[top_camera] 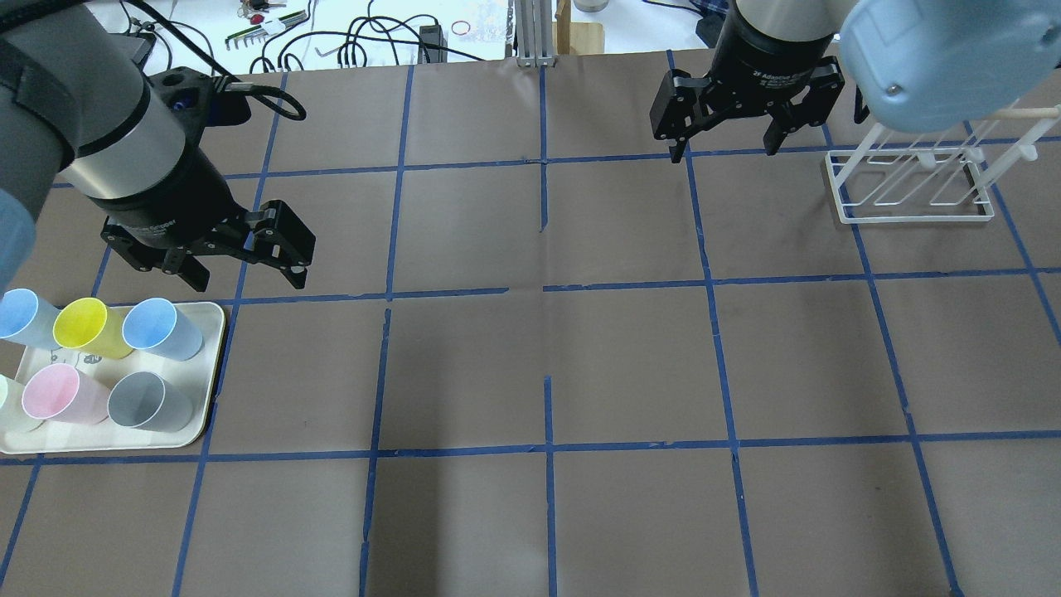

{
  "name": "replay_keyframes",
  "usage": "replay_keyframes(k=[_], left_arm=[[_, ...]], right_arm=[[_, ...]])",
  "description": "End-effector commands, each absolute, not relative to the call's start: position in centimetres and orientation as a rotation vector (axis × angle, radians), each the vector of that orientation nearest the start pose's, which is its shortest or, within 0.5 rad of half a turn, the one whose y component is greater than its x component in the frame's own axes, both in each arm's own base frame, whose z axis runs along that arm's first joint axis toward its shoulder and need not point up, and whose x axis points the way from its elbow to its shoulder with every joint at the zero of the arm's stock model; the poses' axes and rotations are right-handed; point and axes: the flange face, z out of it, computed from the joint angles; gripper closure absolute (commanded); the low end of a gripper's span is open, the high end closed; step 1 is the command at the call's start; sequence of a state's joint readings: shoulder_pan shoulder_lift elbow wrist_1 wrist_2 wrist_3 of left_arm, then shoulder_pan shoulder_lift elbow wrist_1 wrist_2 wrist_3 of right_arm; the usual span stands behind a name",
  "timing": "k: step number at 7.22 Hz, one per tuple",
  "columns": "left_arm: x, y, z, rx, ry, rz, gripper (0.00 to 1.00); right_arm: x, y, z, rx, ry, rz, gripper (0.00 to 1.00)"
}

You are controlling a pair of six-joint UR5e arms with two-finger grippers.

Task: Transfer IKEA cup to right arm and place on rack

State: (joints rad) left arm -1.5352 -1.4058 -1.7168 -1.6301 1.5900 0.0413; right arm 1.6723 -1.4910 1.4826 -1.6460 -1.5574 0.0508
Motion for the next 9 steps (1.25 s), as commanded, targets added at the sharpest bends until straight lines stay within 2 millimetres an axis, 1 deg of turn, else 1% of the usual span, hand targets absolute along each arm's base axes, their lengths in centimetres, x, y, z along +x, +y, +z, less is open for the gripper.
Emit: replay_keyframes(k=[1, 2, 3, 4, 5, 6, 7, 8, 9], left_arm=[[-11.7, -42.2, 48.5, 0.012, 3.126, 0.066, 0.00], [-11.6, -41.8, 48.4, 0.020, 3.113, 0.059, 0.00], [-11.5, -41.8, 47.7, 0.018, 3.115, 0.076, 0.00], [-10.7, -42.6, 46.9, -0.007, 3.108, 0.107, 0.00], [-9.6, -42.5, 47.4, -0.041, 3.109, 0.108, 0.00], [-9.3, -42.7, 47.2, -0.056, 3.116, 0.115, 0.00], [-8.8, -42.8, 47.5, -0.070, 3.110, 0.106, 0.00], [-8.3, -42.5, 47.3, -0.072, 3.113, 0.114, 0.00], [-7.5, -43.1, 46.7, 0.008, 3.117, 0.120, 0.00]], right_arm=[[18.9, -51.7, 49.8, -0.082, 3.118, -0.130, 0.00], [18.9, -51.7, 49.8, -0.082, 3.118, -0.130, 0.00], [18.9, -51.7, 49.8, -0.082, 3.118, -0.130, 0.00], [18.9, -51.7, 49.8, -0.082, 3.118, -0.127, 0.00], [18.9, -51.7, 49.8, -0.082, 3.118, -0.127, 0.00], [18.9, -51.7, 49.9, -0.082, 3.118, -0.130, 0.00], [18.9, -51.7, 49.8, -0.082, 3.118, -0.127, 0.00], [18.9, -51.7, 49.8, -0.082, 3.118, -0.127, 0.00], [18.9, -51.7, 49.9, -0.082, 3.118, -0.130, 0.00]])
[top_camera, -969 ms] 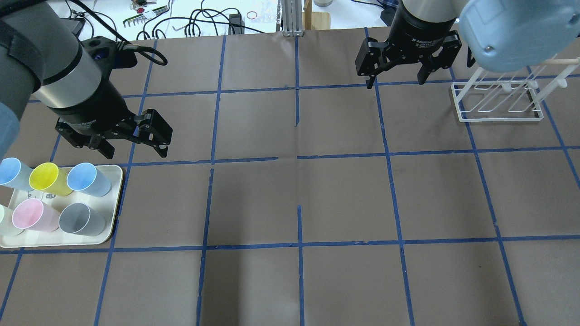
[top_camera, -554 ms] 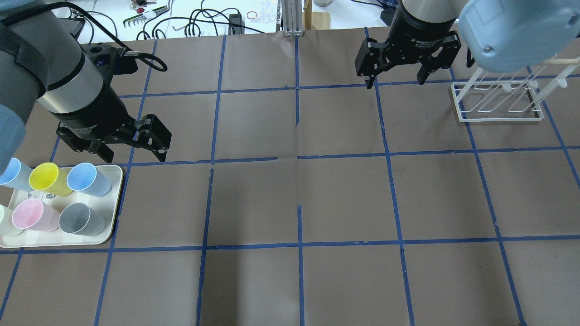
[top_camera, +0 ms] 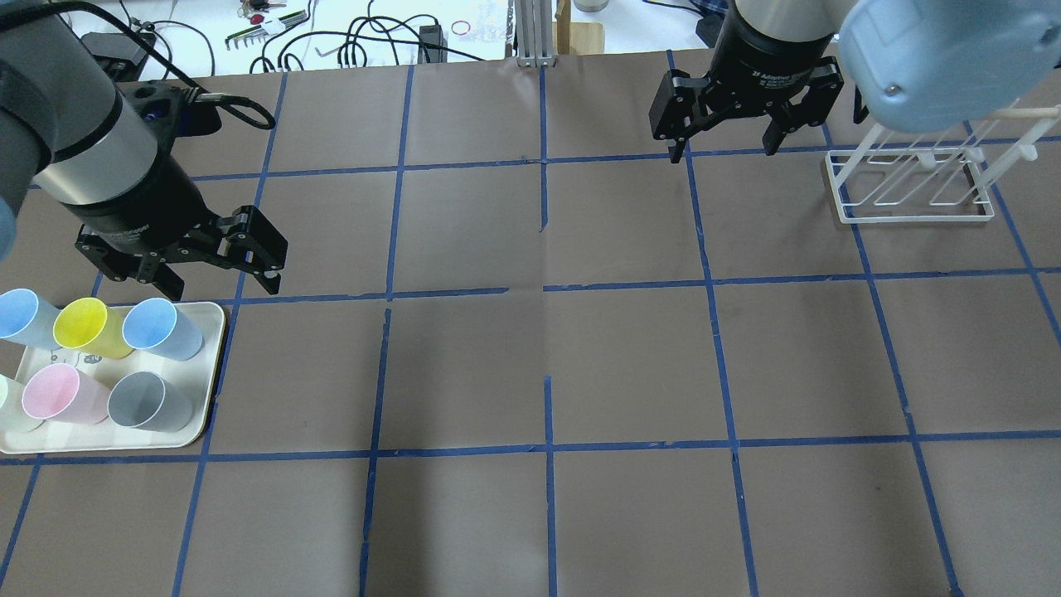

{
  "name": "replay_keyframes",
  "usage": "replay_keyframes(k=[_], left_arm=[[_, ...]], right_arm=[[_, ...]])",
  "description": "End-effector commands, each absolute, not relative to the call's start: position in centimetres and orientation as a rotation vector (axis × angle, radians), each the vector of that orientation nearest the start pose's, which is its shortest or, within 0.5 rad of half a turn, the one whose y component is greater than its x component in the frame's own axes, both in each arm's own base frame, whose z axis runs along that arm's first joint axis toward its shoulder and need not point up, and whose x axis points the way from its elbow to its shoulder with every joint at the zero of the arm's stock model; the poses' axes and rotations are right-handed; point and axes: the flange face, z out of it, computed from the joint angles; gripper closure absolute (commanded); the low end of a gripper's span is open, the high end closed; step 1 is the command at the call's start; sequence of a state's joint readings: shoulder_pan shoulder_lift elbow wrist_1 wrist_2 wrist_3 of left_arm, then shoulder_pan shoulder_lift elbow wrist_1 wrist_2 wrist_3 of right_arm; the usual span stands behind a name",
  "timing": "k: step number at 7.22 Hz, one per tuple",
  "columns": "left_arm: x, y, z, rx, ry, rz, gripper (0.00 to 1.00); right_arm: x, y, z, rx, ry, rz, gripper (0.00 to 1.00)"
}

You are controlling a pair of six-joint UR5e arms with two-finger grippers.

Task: Transfer IKEA cup to right arm and place on rack

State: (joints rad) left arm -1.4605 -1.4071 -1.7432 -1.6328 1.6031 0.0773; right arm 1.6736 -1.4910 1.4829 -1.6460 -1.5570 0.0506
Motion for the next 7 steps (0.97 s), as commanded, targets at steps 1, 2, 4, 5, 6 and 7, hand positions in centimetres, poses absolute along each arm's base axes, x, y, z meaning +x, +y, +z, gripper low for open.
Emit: replay_keyframes(k=[1, 2, 4, 5, 6, 7], left_arm=[[-6.3, -43.7, 46.5, -0.008, 3.126, 0.117, 0.00], [-4.3, -44.5, 46.2, -0.004, 3.131, 0.101, 0.00], [3.4, -45.9, 45.5, 0.232, 3.120, 0.049, 0.00], [7.4, -46.4, 44.7, 0.339, 3.110, 0.035, 0.00], [10.1, -46.6, 44.0, 0.451, 3.096, 0.038, 0.00], [12.2, -47.5, 42.7, 0.511, 3.076, 0.027, 0.00]], right_arm=[[18.8, -51.7, 49.9, -0.080, 3.118, -0.130, 0.00], [18.9, -51.7, 49.9, -0.080, 3.118, -0.130, 0.00], [18.8, -51.7, 49.8, -0.077, 3.118, -0.127, 0.00], [18.9, -51.7, 49.9, -0.082, 3.118, -0.130, 0.00], [18.9, -51.7, 49.8, -0.082, 3.118, -0.127, 0.00], [18.9, -51.7, 49.8, -0.082, 3.118, -0.127, 0.00]])
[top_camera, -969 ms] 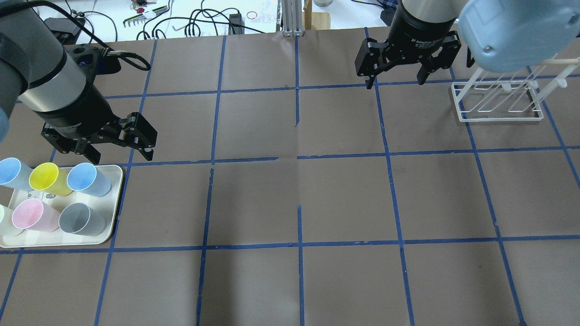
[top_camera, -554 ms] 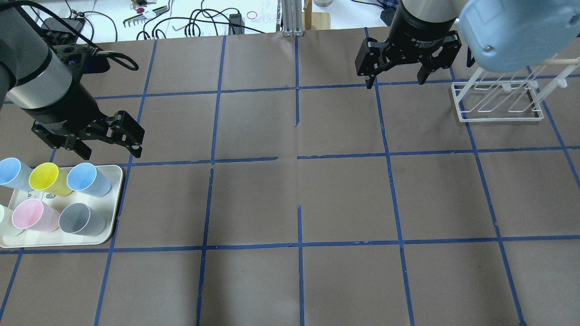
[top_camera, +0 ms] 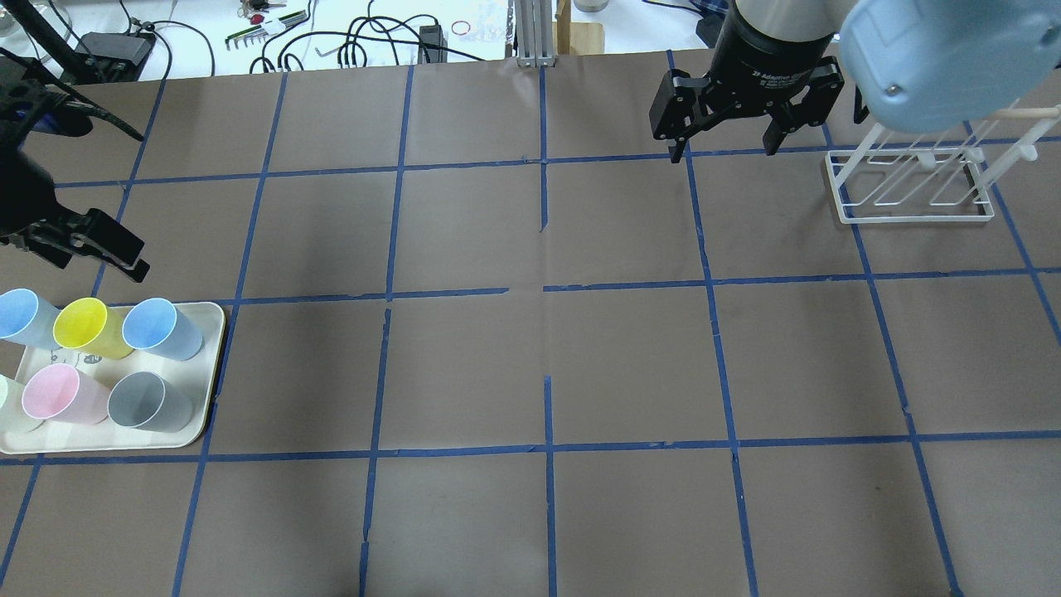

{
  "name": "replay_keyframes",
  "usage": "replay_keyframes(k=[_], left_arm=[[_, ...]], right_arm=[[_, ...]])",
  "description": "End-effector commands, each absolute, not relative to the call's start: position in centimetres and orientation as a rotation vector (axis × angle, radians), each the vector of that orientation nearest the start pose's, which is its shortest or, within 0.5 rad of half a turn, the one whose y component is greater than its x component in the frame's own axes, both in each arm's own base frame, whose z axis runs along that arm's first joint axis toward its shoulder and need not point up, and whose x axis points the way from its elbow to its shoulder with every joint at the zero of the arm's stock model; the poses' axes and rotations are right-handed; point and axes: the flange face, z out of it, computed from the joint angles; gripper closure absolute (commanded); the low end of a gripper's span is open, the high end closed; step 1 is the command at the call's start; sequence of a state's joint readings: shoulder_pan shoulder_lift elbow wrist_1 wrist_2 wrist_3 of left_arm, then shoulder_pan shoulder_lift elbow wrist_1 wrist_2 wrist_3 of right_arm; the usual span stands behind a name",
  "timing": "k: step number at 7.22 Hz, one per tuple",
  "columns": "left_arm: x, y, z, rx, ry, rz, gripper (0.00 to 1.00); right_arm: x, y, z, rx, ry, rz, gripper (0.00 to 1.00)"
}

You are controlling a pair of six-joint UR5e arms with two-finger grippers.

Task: Transfer IKEA cup to right arm and place on rack

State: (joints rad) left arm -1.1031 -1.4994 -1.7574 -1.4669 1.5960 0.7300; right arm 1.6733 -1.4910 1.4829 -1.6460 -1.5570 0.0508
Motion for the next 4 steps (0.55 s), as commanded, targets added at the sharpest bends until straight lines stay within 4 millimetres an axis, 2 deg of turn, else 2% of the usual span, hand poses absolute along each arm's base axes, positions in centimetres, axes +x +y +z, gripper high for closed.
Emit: replay_keyframes(k=[1, 3, 4], left_arm=[[13.6, -48.5, 40.3, 0.575, 3.057, 0.011, 0.00], [16.3, -49.1, 35.2, 0.704, 2.992, -0.034, 0.15], [17.4, -49.3, 33.2, 0.730, 2.971, -0.050, 0.29]], right_arm=[[18.9, -51.7, 49.9, -0.082, 3.118, -0.130, 0.00], [18.8, -51.7, 49.8, -0.080, 3.118, -0.127, 0.00], [18.9, -51.7, 49.8, -0.082, 3.118, -0.127, 0.00]])
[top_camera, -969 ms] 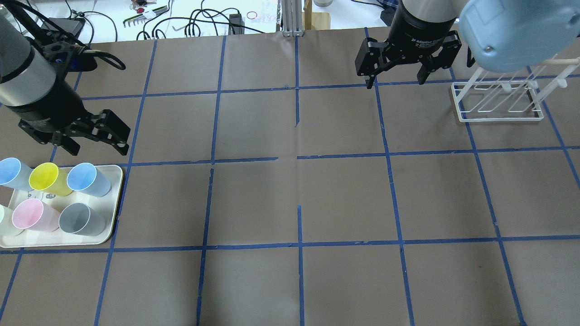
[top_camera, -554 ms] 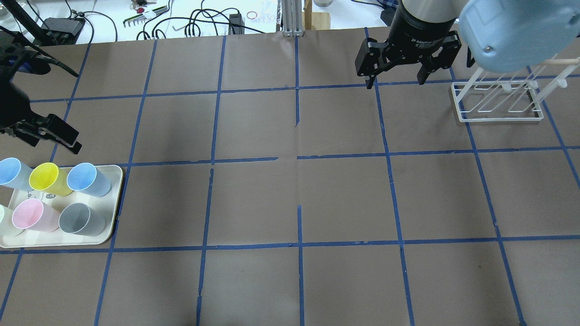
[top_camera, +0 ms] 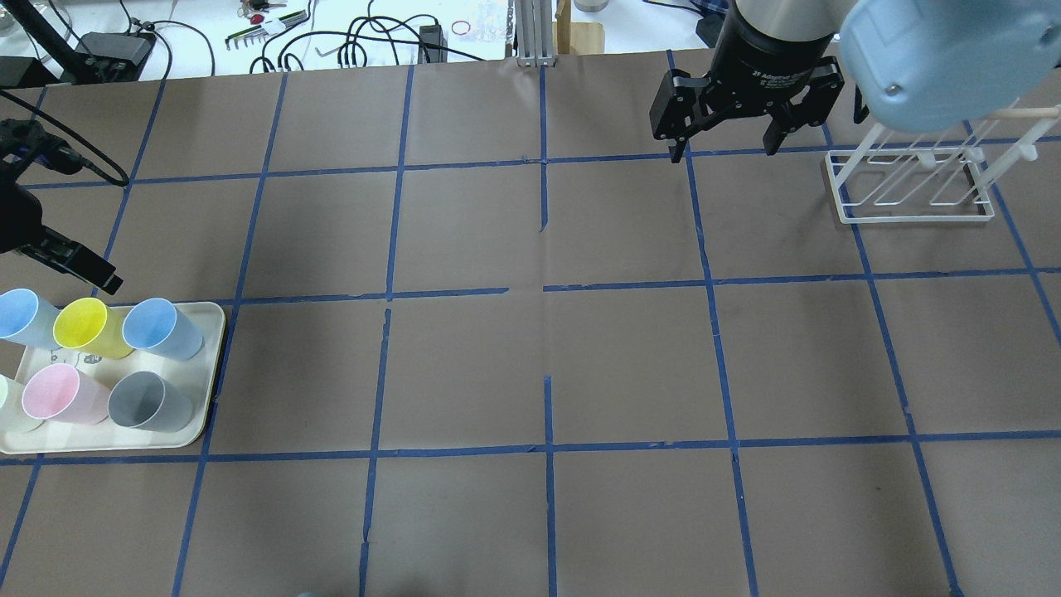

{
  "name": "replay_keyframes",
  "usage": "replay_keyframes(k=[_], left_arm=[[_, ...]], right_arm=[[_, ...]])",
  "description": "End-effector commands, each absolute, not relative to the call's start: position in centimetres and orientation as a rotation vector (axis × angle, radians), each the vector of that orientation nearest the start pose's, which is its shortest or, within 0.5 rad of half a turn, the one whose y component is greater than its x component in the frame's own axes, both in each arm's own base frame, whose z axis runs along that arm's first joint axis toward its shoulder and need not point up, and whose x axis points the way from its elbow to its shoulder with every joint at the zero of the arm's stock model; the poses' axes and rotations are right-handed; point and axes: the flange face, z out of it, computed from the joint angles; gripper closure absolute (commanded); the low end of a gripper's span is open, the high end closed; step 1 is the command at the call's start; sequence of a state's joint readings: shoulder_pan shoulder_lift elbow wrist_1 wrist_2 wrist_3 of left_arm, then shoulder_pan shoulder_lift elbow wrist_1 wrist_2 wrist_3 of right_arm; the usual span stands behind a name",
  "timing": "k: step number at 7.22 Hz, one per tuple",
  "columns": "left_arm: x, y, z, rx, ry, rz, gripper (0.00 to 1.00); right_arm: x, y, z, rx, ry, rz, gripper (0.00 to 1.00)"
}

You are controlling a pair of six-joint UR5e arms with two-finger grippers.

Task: Transfer IKEA cup to right arm and place on rack

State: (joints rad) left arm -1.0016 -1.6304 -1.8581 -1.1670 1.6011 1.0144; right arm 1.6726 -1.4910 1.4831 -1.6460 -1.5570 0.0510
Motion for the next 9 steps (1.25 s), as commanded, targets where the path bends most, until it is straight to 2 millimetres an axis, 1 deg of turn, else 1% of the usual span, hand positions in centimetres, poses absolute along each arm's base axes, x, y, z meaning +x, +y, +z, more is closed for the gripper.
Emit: replay_keyframes(k=[1, 2, 5, 7, 9], left_arm=[[17.8, -49.7, 32.4, 0.744, 2.970, -0.047, 0.35], [18.3, -50.1, 31.4, 0.748, 2.983, -0.028, 0.39], [18.8, -50.8, 27.7, 0.765, 3.033, 0.049, 0.40], [19.0, -51.2, 26.2, 0.768, 3.052, 0.080, 0.40], [19.2, -51.4, 25.5, 0.770, 3.060, 0.093, 0.40]], right_arm=[[18.9, -51.7, 49.8, -0.080, 3.118, -0.127, 0.00], [18.8, -51.7, 49.8, -0.080, 3.118, -0.127, 0.00], [18.9, -51.7, 49.9, -0.080, 3.118, -0.130, 0.00], [18.9, -51.7, 49.8, -0.082, 3.118, -0.127, 0.00], [18.9, -51.7, 49.9, -0.080, 3.117, -0.132, 0.00]])
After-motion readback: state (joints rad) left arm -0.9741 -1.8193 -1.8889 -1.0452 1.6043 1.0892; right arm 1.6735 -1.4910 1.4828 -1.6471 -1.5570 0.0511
